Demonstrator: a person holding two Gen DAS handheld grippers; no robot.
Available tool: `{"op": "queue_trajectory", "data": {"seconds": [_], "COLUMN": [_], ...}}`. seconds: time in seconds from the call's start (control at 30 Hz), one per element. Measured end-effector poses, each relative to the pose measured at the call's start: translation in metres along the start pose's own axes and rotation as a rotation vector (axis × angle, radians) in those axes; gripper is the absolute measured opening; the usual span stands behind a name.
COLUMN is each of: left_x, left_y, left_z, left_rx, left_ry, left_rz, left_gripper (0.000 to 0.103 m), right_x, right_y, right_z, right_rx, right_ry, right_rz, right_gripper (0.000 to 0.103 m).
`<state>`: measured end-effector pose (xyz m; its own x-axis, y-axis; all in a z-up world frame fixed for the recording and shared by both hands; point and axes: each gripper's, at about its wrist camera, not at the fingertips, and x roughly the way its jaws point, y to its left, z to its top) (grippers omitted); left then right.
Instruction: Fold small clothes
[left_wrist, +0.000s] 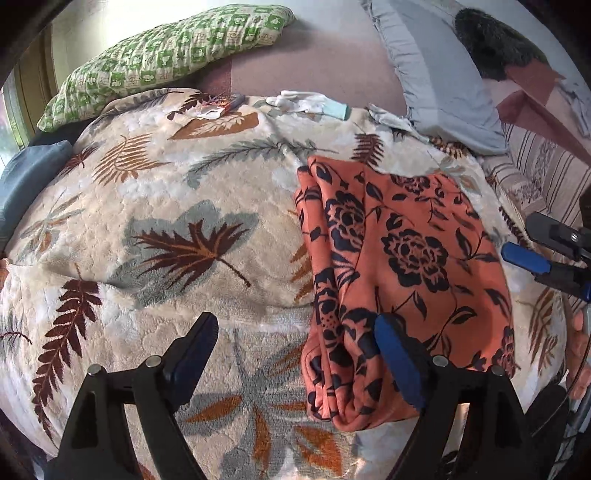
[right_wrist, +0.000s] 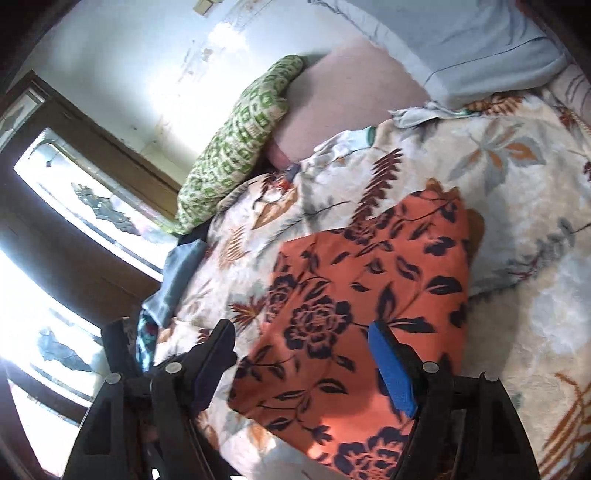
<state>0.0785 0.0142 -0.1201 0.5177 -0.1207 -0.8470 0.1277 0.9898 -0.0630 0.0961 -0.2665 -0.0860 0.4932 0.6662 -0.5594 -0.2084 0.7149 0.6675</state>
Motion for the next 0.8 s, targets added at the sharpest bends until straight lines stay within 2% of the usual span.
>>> {"op": "queue_trajectory", "data": {"seconds": [0.03, 0.1, 0.13, 0.17, 0.27, 0.4, 0.47, 0.53, 0.57, 0.6, 0.7, 0.8], "left_x": [0.009, 0.022, 0.021, 0.019, 0.017, 0.016, 0.015, 0.011, 0.009, 0.006, 0.001, -0.009], "left_y": [-0.003, -0.003, -0.002, -0.001, -0.003, -0.001, 0.0, 0.001, 0.002, 0.002, 0.0, -0.004], "left_z": [-0.004, -0.01, -0.012, -0.012, -0.011, -0.012, -0.012, -0.012, -0.013, -0.013, -0.011, -0.013], "left_rx": [0.02, 0.021, 0.013, 0.011, 0.035, 0.028, 0.017, 0.004, 0.007, 0.014, 0.009, 0.004], "left_ry": [0.033, 0.085, 0.089, 0.074, 0.067, 0.065, 0.065, 0.064, 0.062, 0.054, 0.046, 0.022], "left_rz": [0.025, 0.031, 0.024, 0.024, 0.035, 0.032, 0.031, 0.018, 0.025, 0.032, 0.042, 0.037], "left_gripper": [0.087, 0.087, 0.087, 0.087, 0.088, 0.088, 0.088, 0.088, 0.088, 0.088, 0.088, 0.088], "right_x": [0.012, 0.048, 0.059, 0.055, 0.046, 0.037, 0.049, 0.075, 0.085, 0.079, 0.062, 0.034], "right_y": [-0.005, -0.033, -0.051, -0.053, -0.027, -0.007, -0.019, -0.054, -0.067, -0.065, -0.037, -0.011], "right_z": [-0.001, -0.007, -0.011, -0.012, 0.001, 0.025, 0.037, 0.039, 0.038, 0.038, 0.04, 0.024], "right_rx": [0.006, 0.071, 0.15, 0.177, 0.12, 0.057, 0.082, 0.162, 0.198, 0.189, 0.137, 0.058], "right_ry": [0.021, 0.109, 0.136, 0.09, 0.09, 0.033, 0.02, 0.093, 0.11, 0.069, 0.058, 0.025], "right_rz": [-0.012, -0.152, -0.165, -0.141, -0.15, -0.111, -0.156, -0.246, -0.236, -0.223, -0.233, -0.217], "right_gripper": [0.08, 0.078, 0.077, 0.077, 0.077, 0.079, 0.084, 0.085, 0.085, 0.085, 0.085, 0.085]}}
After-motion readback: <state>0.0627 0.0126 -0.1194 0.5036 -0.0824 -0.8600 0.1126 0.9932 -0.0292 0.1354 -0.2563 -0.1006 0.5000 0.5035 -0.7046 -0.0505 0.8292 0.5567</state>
